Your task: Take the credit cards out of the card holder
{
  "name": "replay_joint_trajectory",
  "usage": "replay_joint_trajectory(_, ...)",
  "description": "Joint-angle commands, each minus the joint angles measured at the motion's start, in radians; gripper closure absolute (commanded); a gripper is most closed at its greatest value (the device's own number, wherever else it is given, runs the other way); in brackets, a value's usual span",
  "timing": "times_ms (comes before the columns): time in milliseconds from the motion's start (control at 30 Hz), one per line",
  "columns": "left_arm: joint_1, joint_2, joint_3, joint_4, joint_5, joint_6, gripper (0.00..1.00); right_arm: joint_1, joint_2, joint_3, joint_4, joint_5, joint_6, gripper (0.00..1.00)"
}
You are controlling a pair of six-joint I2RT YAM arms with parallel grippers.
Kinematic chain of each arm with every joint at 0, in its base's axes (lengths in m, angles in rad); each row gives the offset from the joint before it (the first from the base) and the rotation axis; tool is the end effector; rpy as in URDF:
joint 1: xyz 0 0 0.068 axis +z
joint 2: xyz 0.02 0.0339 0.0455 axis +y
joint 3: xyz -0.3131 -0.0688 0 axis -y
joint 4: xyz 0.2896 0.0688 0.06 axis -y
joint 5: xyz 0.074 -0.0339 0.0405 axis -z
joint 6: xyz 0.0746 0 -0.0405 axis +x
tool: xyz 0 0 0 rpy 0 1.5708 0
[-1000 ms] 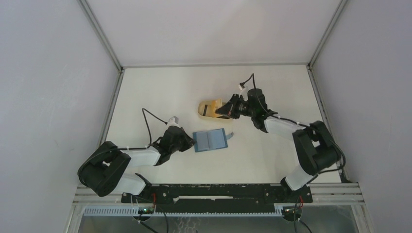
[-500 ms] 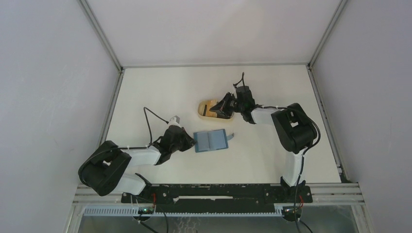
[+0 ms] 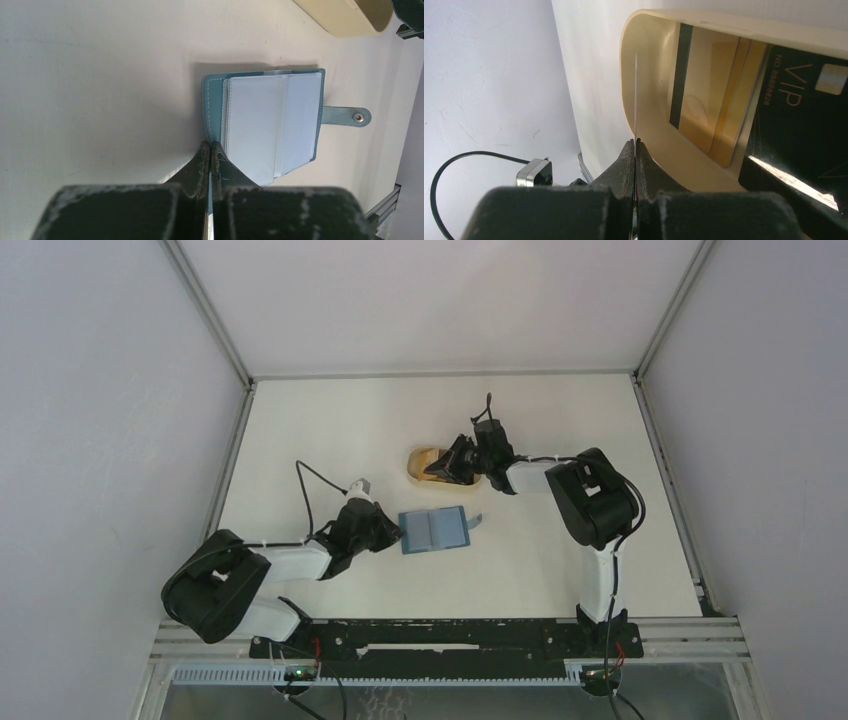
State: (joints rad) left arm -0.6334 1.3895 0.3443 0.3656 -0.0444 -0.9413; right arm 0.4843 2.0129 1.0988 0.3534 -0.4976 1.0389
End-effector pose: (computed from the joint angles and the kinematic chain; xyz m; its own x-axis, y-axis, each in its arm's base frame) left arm 0.2246 -0.1609 0.1077 -0.7537 -0.4484 -0.4805 -0.0777 0.7868 -0.6123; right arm 0.4228 0.2627 0.1295 -0.8996 0.3825 -0.2108 0.0167 0.5123 0.8586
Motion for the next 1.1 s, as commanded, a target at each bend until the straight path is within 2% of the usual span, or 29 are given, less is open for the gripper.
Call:
replay_joint_trajectory(0,-0.001,0.008,-0.036,-0.131,-0.005,0.039,1.00,0.017,0.004,0.053,-0.025,0.026,-0.018,1.00)
replay_joint_trajectory(433,-0.002,-0.068,-0.068,-0.170,-0.023,0.049,1.00,0.018,0.014,0.065,-0.089,0.101,-0.022,1.00)
replay_joint_trajectory(800,-0.002,-0.076,-0.068,-0.185,-0.038,0.059,1.00,0.017,0.051,0.153,-0.161,0.100,-0.046,0.85)
replay_joint_trajectory(933,-0.001,-0.074,-0.063,-0.191,-0.034,0.065,1.00,0.011,0.067,0.171,-0.160,0.090,-0.049,0.73)
replay_joint_trajectory(1000,-0.001,-0.086,-0.066,-0.198,-0.034,0.064,1.00,0.010,0.070,0.179,-0.162,0.090,-0.050,0.60)
replay_joint_trajectory(1067,0.000,-0.104,-0.067,-0.211,-0.035,0.067,1.00,0.010,0.066,0.183,-0.166,0.100,-0.054,0.44)
